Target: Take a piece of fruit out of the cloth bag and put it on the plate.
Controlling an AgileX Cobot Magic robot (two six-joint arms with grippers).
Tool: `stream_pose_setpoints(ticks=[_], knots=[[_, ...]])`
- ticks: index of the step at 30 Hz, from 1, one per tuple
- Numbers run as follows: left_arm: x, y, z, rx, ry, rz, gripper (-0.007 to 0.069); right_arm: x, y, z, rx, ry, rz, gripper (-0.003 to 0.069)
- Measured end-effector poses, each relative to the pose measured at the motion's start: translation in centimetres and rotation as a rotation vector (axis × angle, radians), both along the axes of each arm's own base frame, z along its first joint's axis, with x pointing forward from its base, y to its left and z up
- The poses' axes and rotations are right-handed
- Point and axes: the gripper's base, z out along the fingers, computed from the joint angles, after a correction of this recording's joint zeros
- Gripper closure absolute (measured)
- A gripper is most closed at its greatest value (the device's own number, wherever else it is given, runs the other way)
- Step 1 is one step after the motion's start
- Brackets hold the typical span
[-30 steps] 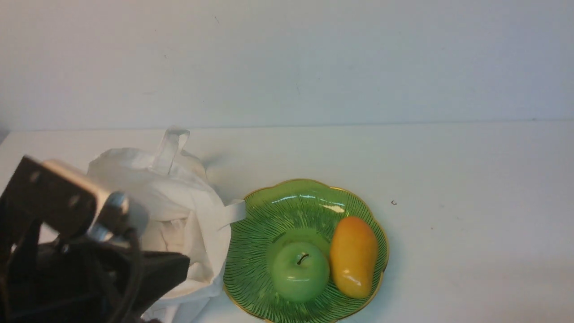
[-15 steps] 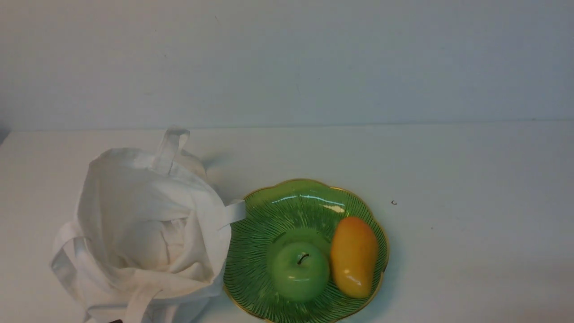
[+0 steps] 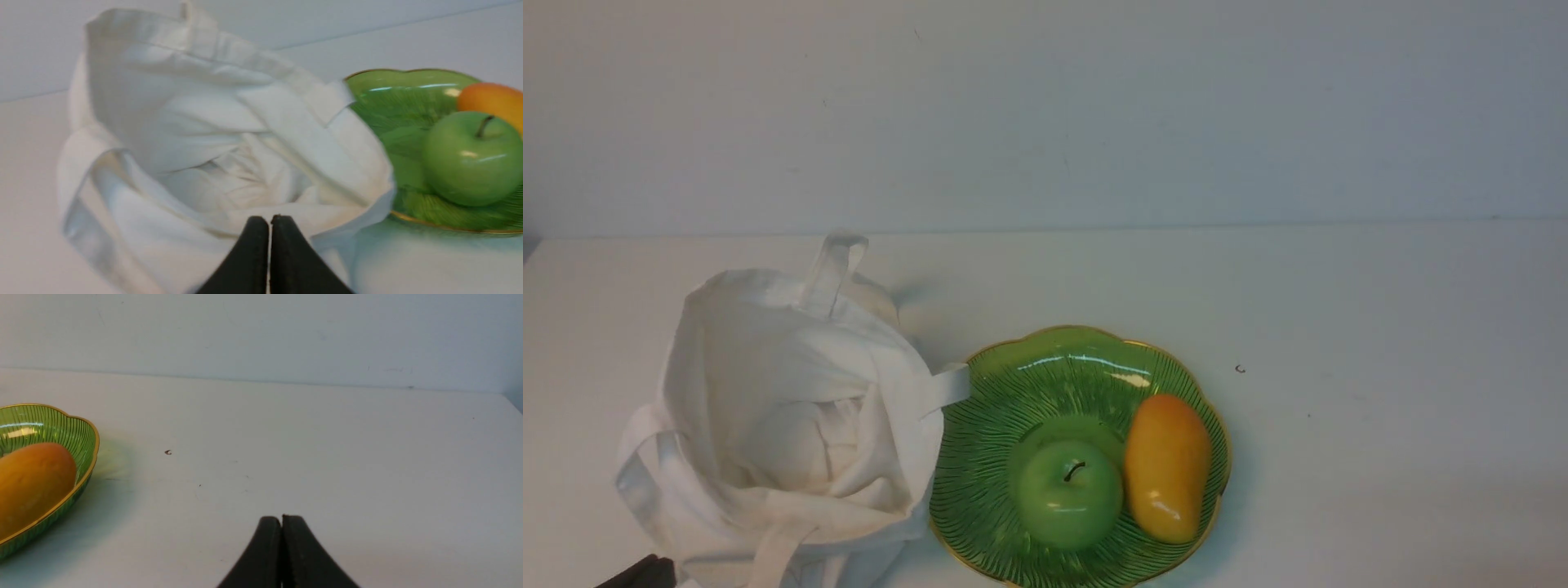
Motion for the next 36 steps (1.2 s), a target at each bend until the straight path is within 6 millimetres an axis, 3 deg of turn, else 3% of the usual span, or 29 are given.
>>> stream_pose_setpoints(ticks=[7,15,36], knots=[[-0.5,0.9,-0.3,-0.002,-0.050,0.128,0.0632,0.0,0.0,0.0,0.000,0.000,0.000,0.0674],[-0.9,0.9,-1.2,0.011,0.050,0.131,0.0632,0.0,0.0,0.0,0.000,0.000,0.000,0.0674],[-0.9,1.0,-1.3,-0.018,0.056,0.163,0.0632,0.0,0.0,0.0,0.000,0.000,0.000,0.0674]])
